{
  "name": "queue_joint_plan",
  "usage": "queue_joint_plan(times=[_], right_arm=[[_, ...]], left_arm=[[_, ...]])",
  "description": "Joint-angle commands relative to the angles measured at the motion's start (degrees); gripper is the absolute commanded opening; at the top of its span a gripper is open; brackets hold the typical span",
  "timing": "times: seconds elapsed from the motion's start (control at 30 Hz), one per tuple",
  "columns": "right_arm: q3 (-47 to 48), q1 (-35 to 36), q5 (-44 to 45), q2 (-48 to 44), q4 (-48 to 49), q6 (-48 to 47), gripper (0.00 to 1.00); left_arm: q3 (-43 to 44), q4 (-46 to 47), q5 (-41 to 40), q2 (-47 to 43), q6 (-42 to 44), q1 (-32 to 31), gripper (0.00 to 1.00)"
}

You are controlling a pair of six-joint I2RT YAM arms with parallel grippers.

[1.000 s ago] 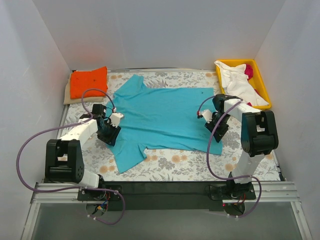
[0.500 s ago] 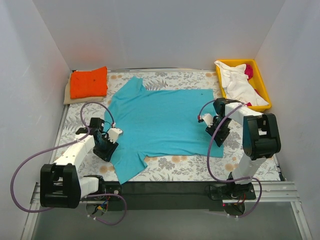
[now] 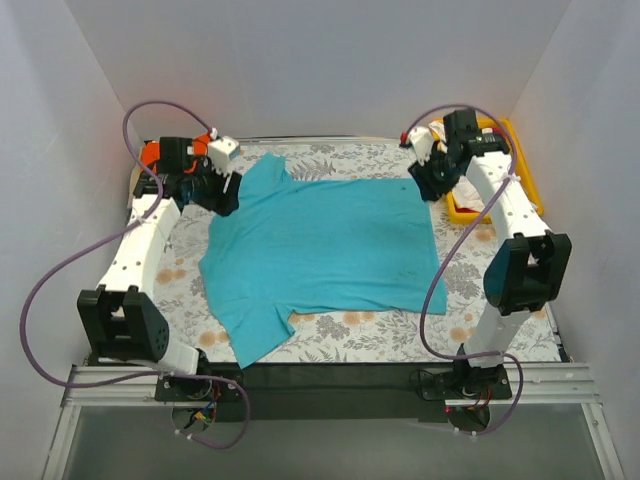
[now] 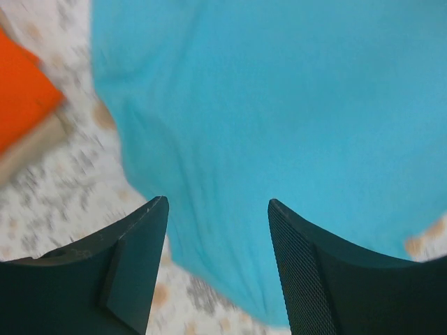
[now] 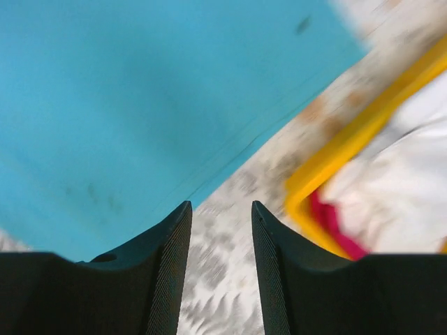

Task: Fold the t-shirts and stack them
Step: Flatten the tshirt out

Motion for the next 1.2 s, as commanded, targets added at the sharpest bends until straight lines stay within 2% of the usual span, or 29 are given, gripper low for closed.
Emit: queue_joint_plan(times=[0.0, 0.2, 0.33, 0.37, 0.5, 1.17], right_arm=[[13.0, -0.5, -1.0, 8.3, 5.2, 5.2, 0.39], [29.7, -0.4, 5.7, 23.7, 12.8, 8.7, 0.36], [30.2, -0.4, 10.7, 28.9, 20.2, 9.7, 0.37], [29.5, -0.4, 13.1, 29.8, 24.0, 9.6, 0.39], [27.4, -1.2, 15.3, 32.3, 28.1, 10.2, 0.45], [21.2, -3.1, 11.6, 40.1, 30.4, 22.6, 0.42]], left_arm=[[8.4, 15.6, 0.8, 8.7, -9.9, -0.1, 0.56], [24.0, 23.6, -4.0, 30.0, -18.3, -0.1, 0.54], [30.4, 30.3, -4.3, 37.7, -21.0, -0.1, 0.54], [33.0, 30.7, -4.6, 39.1, -21.3, -0.1, 0.54], [37.7, 31.3, -5.4, 46.2, -22.1, -0.1, 0.55], [35.3, 36.0, -7.0, 49.4, -21.9, -0.1, 0.56]])
